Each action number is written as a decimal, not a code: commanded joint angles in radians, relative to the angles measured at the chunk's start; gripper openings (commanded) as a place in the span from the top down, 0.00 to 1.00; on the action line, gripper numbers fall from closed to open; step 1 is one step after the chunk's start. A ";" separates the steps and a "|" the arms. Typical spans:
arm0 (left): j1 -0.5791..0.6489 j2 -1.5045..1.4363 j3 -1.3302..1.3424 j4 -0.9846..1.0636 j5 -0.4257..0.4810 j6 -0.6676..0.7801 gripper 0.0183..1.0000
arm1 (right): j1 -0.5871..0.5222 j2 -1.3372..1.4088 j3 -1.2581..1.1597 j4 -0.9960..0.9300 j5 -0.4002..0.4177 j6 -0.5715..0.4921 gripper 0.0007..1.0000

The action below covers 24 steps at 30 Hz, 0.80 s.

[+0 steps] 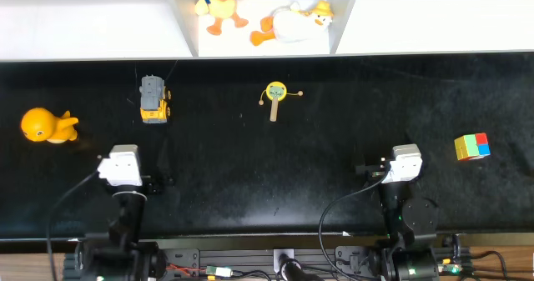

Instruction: Store Toys

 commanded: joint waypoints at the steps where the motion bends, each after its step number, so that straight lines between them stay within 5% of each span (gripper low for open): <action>1: 0.028 0.135 0.203 -0.107 0.051 -0.043 0.00 | 0.005 -0.008 0.003 0.002 -0.004 0.000 0.01; 7: 0.084 0.309 0.396 -0.268 0.050 -0.056 0.00 | 0.005 -0.008 0.003 0.002 -0.004 0.000 0.00; 18: 0.220 0.549 0.439 -0.262 0.029 -0.071 0.00 | 0.005 -0.008 0.003 0.002 -0.004 0.000 0.00; 24: 0.364 0.626 0.439 -0.262 0.177 0.008 0.00 | 0.005 -0.008 0.003 0.002 -0.004 0.000 0.00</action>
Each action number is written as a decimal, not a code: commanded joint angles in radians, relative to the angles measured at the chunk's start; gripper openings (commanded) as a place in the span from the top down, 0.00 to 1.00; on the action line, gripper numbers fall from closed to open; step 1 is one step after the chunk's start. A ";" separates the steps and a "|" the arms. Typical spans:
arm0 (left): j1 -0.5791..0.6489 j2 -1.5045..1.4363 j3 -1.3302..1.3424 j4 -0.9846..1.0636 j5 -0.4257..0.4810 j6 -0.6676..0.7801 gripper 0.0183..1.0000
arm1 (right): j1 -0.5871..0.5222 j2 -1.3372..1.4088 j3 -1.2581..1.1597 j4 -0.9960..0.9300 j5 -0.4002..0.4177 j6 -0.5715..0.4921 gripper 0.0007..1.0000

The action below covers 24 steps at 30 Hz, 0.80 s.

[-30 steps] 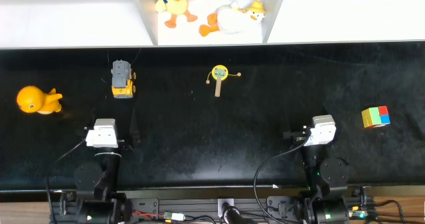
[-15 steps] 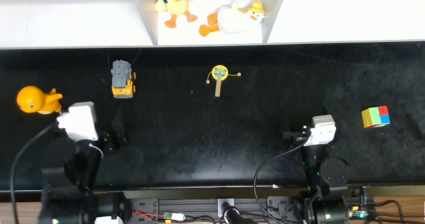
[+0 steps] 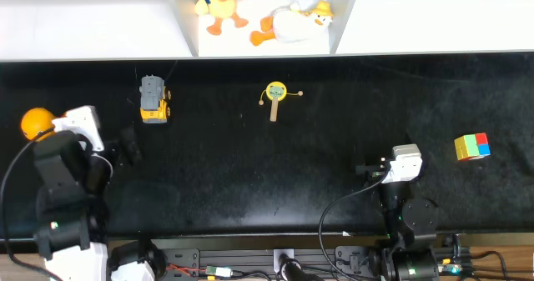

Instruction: Store Toys

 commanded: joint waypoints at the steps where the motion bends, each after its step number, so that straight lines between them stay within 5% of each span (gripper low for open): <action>1: 0.092 0.029 0.021 0.002 0.132 0.076 0.00 | 0.005 -0.008 0.003 0.002 -0.004 0.000 0.00; 14: 0.367 0.047 0.021 -0.080 0.459 0.406 0.00 | 0.005 -0.008 0.003 0.002 -0.004 0.000 0.00; 24: 0.372 0.047 0.021 -0.111 0.438 0.488 0.00 | 0.005 -0.008 0.003 0.002 -0.004 0.000 0.00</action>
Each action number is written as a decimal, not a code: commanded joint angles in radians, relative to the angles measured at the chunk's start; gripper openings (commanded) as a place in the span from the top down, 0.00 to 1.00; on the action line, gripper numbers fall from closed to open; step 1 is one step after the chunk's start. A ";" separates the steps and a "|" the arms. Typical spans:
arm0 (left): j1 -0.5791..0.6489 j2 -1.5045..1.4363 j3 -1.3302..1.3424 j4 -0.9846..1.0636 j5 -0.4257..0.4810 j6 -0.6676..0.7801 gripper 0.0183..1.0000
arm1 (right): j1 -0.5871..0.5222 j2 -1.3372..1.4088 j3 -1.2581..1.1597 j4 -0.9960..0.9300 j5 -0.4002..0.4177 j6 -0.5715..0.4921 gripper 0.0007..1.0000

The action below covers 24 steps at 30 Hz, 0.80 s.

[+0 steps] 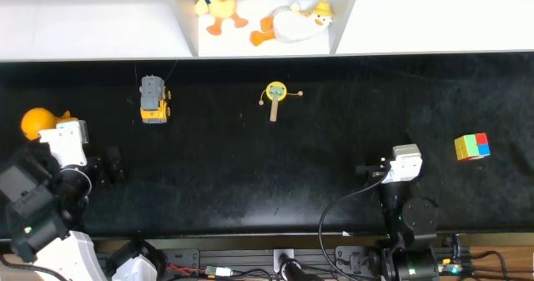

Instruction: Store Toys

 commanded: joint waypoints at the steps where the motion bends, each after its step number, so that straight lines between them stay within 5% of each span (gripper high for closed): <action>1: 0.005 -0.001 0.021 0.002 0.019 0.062 0.00 | 0.005 -0.008 0.003 0.002 -0.004 0.000 0.00; 24: 0.029 0.067 0.131 -0.146 -0.016 0.084 0.00 | 0.005 -0.008 0.003 0.002 -0.004 0.000 0.00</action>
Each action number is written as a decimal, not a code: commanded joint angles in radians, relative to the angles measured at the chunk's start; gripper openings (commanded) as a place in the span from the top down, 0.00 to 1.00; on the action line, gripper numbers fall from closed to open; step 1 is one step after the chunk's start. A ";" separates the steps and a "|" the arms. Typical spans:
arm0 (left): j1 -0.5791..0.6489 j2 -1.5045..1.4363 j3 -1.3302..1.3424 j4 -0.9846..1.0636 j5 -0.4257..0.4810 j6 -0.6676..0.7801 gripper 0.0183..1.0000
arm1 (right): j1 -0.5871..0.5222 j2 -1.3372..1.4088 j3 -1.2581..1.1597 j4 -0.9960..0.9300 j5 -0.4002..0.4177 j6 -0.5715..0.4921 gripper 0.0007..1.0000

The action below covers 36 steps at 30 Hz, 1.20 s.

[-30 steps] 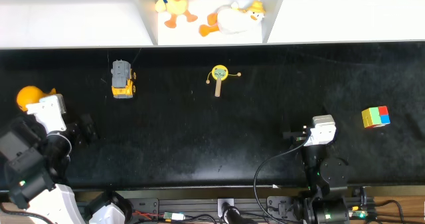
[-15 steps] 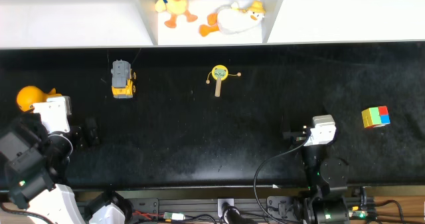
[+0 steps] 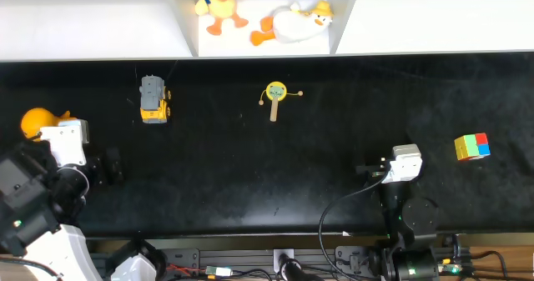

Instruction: Store Toys

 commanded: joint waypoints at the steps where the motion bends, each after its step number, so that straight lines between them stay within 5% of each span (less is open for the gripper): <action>1: 0.038 0.014 0.069 -0.049 -0.011 0.055 0.00 | 0.005 -0.008 0.002 0.002 -0.004 0.000 0.01; 19: 0.216 0.142 0.315 -0.229 -0.004 0.167 0.01 | 0.005 -0.008 0.003 0.002 -0.004 0.000 0.00; 36: 0.345 0.301 0.325 -0.128 -0.029 0.442 0.00 | 0.005 -0.008 0.002 0.002 -0.004 0.000 0.00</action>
